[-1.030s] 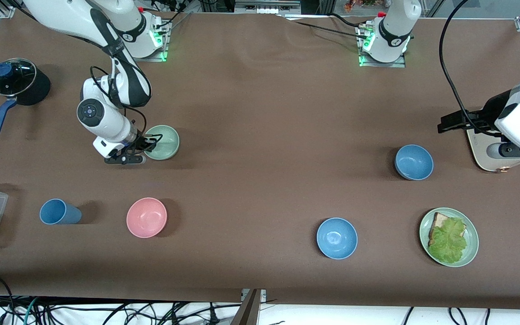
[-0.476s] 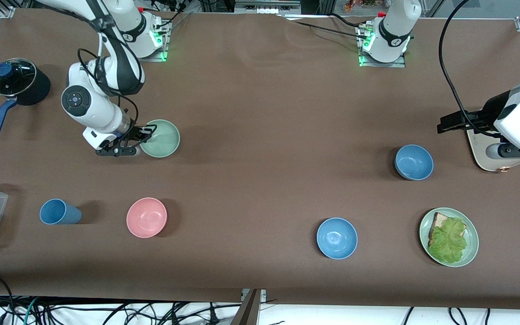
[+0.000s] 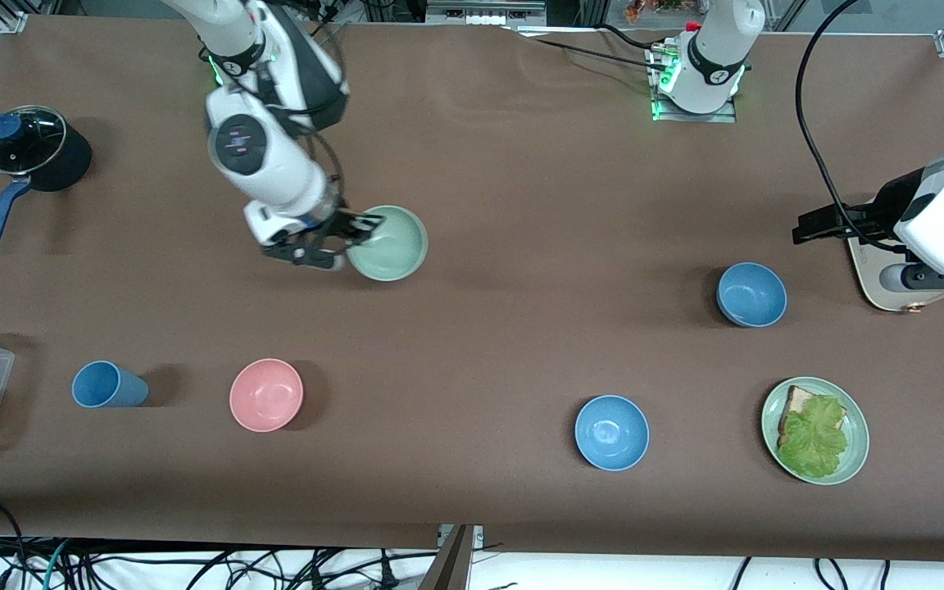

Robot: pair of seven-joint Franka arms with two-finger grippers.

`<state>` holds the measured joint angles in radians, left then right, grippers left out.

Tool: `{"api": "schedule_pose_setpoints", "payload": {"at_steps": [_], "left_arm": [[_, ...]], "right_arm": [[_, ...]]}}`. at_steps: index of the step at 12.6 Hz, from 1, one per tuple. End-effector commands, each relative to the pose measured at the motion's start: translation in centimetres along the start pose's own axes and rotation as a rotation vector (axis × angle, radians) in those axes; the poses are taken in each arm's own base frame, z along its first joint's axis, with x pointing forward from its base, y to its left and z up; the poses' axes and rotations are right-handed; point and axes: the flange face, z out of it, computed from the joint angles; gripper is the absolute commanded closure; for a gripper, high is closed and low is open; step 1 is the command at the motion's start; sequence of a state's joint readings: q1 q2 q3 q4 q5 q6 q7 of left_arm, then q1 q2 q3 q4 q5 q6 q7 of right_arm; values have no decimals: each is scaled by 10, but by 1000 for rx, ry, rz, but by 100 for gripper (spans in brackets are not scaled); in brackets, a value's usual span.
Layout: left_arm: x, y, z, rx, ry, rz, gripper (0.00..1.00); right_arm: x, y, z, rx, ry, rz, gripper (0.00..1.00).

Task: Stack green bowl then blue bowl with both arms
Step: 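Carry the green bowl with the right gripper to the table's middle, then release the green bowl with the right gripper while the left gripper reaches the blue bowl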

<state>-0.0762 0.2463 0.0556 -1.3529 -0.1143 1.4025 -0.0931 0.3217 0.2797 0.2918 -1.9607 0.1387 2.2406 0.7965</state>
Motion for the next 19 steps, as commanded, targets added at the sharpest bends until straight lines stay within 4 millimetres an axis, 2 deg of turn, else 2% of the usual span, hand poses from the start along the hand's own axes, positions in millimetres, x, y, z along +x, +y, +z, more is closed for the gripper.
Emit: {"api": "schedule_pose_setpoints", "payload": {"at_steps": [1, 2, 3, 4, 5, 6, 8, 9, 10, 11, 13, 14, 15, 16, 17, 19], "left_arm": [[4, -3, 5, 12, -1, -12, 0], [7, -3, 9, 16, 4, -12, 0], [8, -3, 11, 13, 8, -14, 0], [8, -4, 12, 13, 7, -17, 0], [11, -7, 22, 14, -11, -22, 0], [13, -10, 30, 14, -22, -29, 0], [17, -22, 48, 12, -42, -45, 0], [18, -26, 58, 12, -61, -38, 0], [18, -29, 67, 12, -79, -42, 0], [22, -34, 80, 13, -86, -50, 0], [33, -55, 113, 19, -70, -73, 0], [38, -63, 128, 17, -60, -11, 0], [46, -72, 149, 14, -51, 52, 0], [50, -97, 167, 9, -32, 47, 0], [52, -109, 185, 6, -20, 32, 0], [55, -122, 220, 7, -29, 23, 0]], "right_arm": [[-9, -65, 49, 60, 1, 72, 100], [-23, -82, 74, 102, 21, 84, 100], [-32, -91, 96, 121, 31, 78, 100], [-37, -94, 116, 123, 35, 67, 100], [-38, -95, 132, 131, 50, 59, 100], [-39, -95, 147, 134, 66, 55, 100], [-37, -95, 156, 129, 104, 44, 100], [-38, -96, 153, 132, 109, 41, 81], [-37, -96, 148, 138, 113, 45, 9], [-36, -98, 141, 146, 119, 44, 1], [-37, -106, 102, 186, 147, 35, 1], [-35, -106, 78, 192, 160, 33, 1], [-25, -97, 52, 163, 167, 33, 1], [-12, -84, 18, 128, 178, 32, 0], [-4, -68, -8, 83, 172, 4, 0], [22, -22, -57, -17, 141, -81, 0]]}}
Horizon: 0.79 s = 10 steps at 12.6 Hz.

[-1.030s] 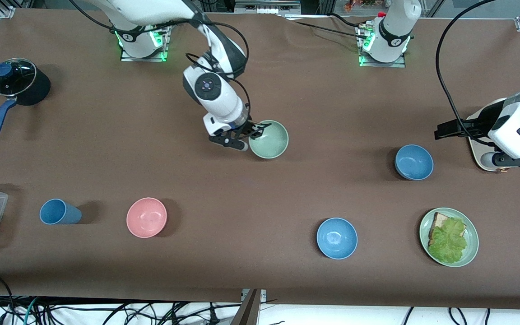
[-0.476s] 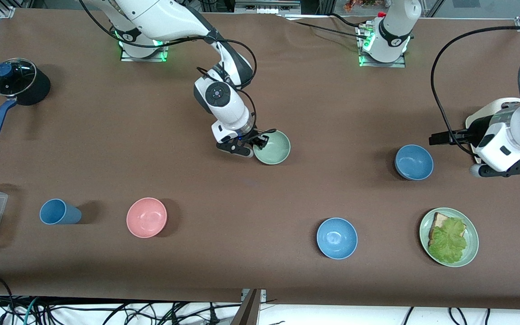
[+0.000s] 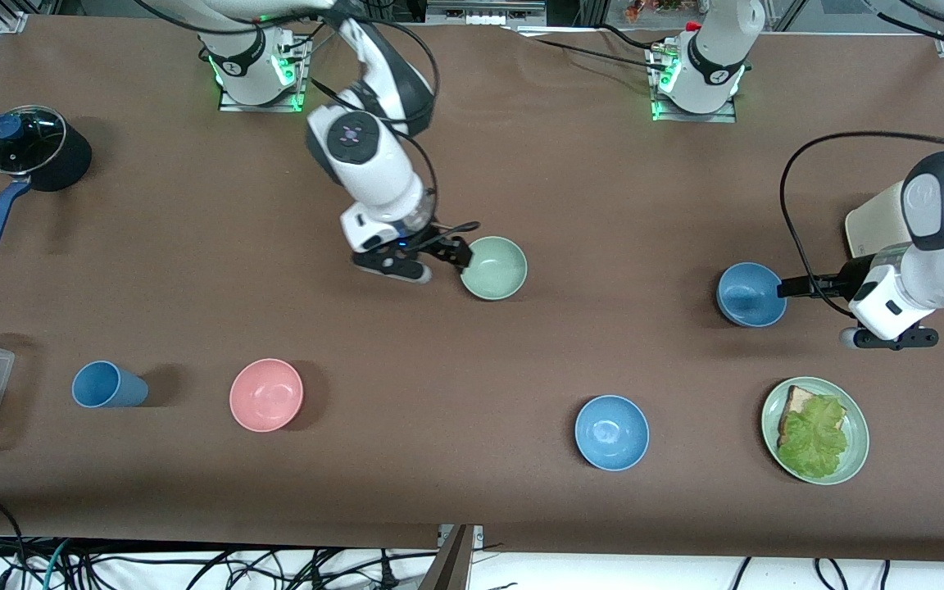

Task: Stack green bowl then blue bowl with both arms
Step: 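Release the green bowl with the right gripper while the left gripper reaches the blue bowl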

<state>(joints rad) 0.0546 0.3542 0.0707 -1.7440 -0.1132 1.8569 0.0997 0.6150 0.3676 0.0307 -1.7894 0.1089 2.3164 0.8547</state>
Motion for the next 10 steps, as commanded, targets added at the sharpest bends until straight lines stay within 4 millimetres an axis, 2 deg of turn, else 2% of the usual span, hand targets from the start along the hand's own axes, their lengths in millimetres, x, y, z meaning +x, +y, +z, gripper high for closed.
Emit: {"api": "schedule_pose_setpoints", "payload": {"at_steps": [1, 2, 4, 6, 8, 9, 10], "left_arm": [[-1, -13, 35, 18, -22, 43, 0], [0, -21, 44, 13, -28, 33, 0], [2, -32, 66, 15, -23, 45, 1], [1, -45, 92, 16, 7, 95, 1], [-6, -50, 112, 17, 12, 90, 3], [-10, -52, 121, 18, 13, 86, 5], [-13, -53, 130, 20, 22, 84, 5]], "right_arm": [[40, 67, -62, -102, -41, -140, 0], [60, 99, -83, -127, -64, -198, 0], [103, 174, -118, -153, -107, -287, 0], [130, 238, -158, -142, -101, -268, 0], [148, 270, -203, -168, -68, -283, 0], [152, 271, -232, -240, -61, -364, 0], [155, 275, -248, -283, -77, -379, 0]]}}
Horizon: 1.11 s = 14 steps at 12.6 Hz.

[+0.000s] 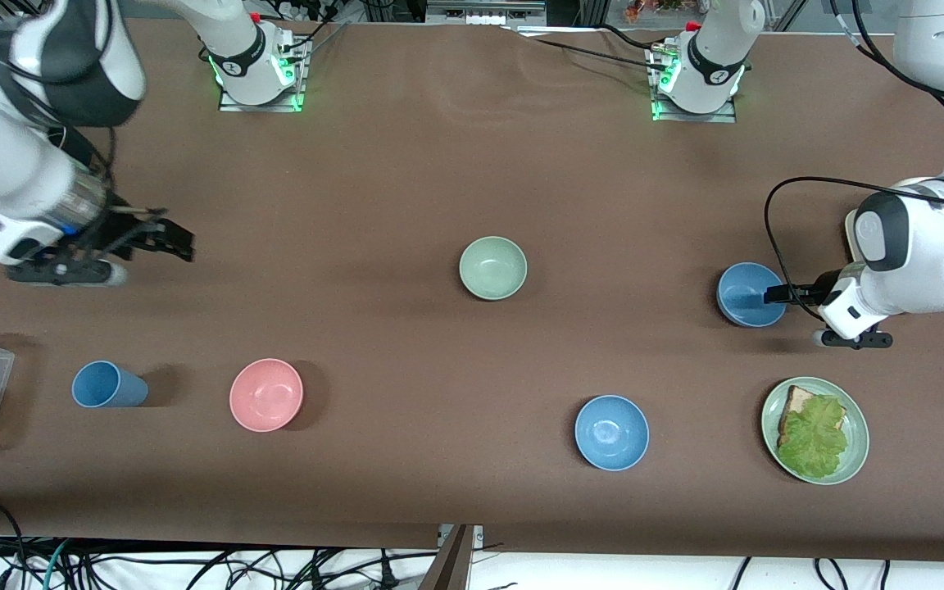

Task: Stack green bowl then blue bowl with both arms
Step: 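Grasp the blue bowl rim with the left gripper while the right gripper withdraws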

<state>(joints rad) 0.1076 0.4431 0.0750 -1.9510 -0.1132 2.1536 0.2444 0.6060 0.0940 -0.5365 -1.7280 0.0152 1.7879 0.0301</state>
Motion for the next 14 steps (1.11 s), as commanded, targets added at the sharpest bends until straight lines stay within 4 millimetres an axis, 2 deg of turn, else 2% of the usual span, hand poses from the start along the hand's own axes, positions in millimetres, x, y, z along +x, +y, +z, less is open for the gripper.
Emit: {"api": "schedule_pose_setpoints", "payload": {"at_steps": [1, 2, 3, 4, 5, 7, 8, 9, 11, 12, 13, 14], "left_arm": [[-12, -2, 15, 17, 30, 23, 8], [-15, -3, 22, 20, 36, 29, 19], [-16, -3, 26, 21, 34, 64, 50], [-16, -3, 29, 21, 29, 83, 82], [-16, -4, 31, 20, 26, 80, 100], [-16, -7, 31, 20, 26, 77, 100], [-15, -7, 30, 21, 29, 77, 100], [-13, -7, 26, 22, 35, 80, 100], [-7, -6, 7, 22, 48, 79, 100], [-3, 1, -11, 21, 48, 84, 100], [2, 17, -31, 9, 20, 103, 100], [9, 45, -51, 5, -21, 139, 100]], "right_arm": [[-2, 11, -47, -51, -6, -50, 0], [-5, 23, -58, -18, 13, -29, 0], [-6, 40, -58, -7, 8, -6, 0], [-7, 44, -54, 1, -8, -6, 0], [-12, 41, -50, 13, -47, -9, 0], [-29, 41, -51, 27, -18, 11, 0], [-40, 34, -45, 25, 22, 3, 0], [-48, 36, -39, 23, 56, 13, 0], [-51, 46, -39, 28, 57, 32, 0], [-46, 48, -38, 29, 57, 33, 0], [-42, 52, -40, 30, 61, 27, 0], [-38, 51, -41, 29, 55, 25, 0]]}}
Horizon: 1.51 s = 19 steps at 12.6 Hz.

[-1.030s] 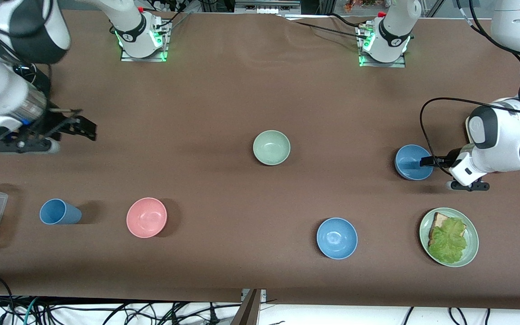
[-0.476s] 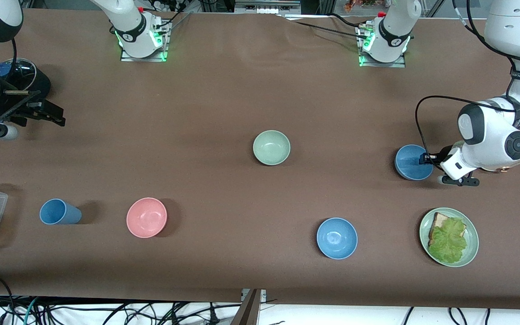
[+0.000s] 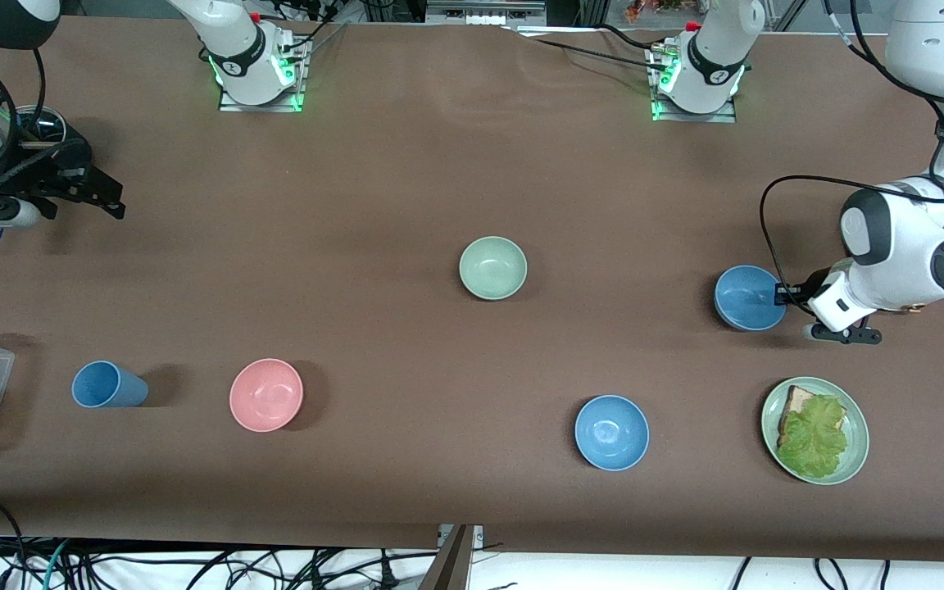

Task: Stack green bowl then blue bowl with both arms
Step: 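Carry the blue bowl with the left gripper over the green bowl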

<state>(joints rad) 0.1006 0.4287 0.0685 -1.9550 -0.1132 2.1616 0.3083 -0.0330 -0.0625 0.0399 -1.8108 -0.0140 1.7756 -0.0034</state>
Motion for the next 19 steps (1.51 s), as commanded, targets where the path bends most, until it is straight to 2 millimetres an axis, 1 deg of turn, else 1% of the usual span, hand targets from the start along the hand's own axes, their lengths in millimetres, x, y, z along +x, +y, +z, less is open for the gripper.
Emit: {"api": "schedule_pose_setpoints", "payload": {"at_steps": [1, 3, 4, 5, 6, 7, 8, 9, 10, 12, 13, 14, 16, 17, 19], "left_arm": [[21, 69, -64, 1, -67, 65, 100], [32, 159, -92, 1, -65, 58, 100], [33, 201, -97, 6, -54, 44, 100], [32, 242, -97, 0, -50, -6, 100], [29, 284, -94, 7, -47, -46, 100], [25, 325, -83, 21, -54, -73, 100], [19, 356, -75, 32, -57, -106, 100], [12, 386, -62, 45, -56, -121, 100], [10, 408, -56, 44, -36, -129, 100], [5, 440, -36, 41, -18, -152, 100], [4, 449, -28, 35, -9, -169, 100], [3, 459, -20, 34, -2, -176, 100], [-1, 479, 0, 34, 13, -203, 100], [-5, 491, 7, 33, 23, -213, 100], [-9, 501, 16, 35, 23, -222, 100]], "right_arm": [[4, 4, -4, 12, -10, 5, 0], [8, 7, 3, 13, -30, 9, 0], [8, 11, 3, 14, -32, 22, 0], [8, 10, 4, 14, -33, 20, 0], [8, 10, 4, 14, -33, 19, 0], [8, 12, 4, 14, -33, 16, 0], [8, 12, 4, 14, -34, 20, 0], [8, 7, 4, 14, -33, 17, 0], [8, 3, 4, 14, -35, 11, 0], [4, 4, -1, 14, -41, 6, 0], [2, 6, -4, 16, -52, 13, 0], [2, 7, -13, 16, -38, 10, 0], [4, 5, -10, 13, -43, 14, 0], [5, 4, -5, 14, -53, 12, 0], [6, 0, -4, 14, -52, 5, 0]]}}
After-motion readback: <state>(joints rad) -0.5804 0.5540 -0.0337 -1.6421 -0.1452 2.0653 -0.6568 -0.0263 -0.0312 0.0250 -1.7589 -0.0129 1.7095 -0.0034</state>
